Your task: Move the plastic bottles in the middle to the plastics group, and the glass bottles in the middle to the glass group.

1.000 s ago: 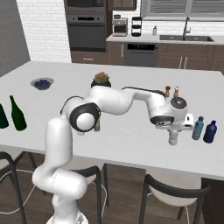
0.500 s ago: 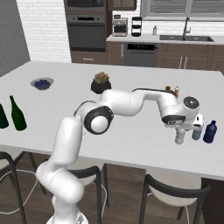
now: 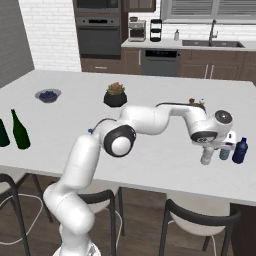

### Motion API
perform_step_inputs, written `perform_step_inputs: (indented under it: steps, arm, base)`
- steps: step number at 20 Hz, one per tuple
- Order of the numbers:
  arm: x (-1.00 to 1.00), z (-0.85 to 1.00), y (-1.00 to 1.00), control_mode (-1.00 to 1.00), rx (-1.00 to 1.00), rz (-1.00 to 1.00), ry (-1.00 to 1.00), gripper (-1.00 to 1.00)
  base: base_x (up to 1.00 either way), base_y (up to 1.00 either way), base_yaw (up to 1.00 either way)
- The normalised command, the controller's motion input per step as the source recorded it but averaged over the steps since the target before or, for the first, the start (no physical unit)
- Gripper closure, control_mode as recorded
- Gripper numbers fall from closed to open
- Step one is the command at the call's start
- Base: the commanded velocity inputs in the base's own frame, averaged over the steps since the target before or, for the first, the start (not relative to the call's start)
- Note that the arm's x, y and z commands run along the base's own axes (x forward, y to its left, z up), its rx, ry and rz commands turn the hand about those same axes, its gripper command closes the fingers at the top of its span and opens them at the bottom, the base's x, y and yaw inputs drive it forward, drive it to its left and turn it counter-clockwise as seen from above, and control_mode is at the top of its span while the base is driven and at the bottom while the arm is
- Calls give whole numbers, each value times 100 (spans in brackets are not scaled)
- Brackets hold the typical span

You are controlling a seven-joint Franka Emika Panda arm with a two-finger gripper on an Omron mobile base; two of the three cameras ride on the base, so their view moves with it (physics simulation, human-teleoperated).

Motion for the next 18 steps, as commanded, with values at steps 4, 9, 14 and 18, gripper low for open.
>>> perform_step_inputs:
  steps: [4,9,14,18]
  arm:
    - [19,-42,5,-100,0,-5,0,100]
    - [4,-52,25,-100,0,-2,0,-100]
    - [11,-40,38,-100,0,0,0,-100]
    - [12,-32,25,-100,0,0,0,-100]
  base:
    - [0,0,0]
    - [0,0,0]
    - [0,0,0]
    - [0,0,0]
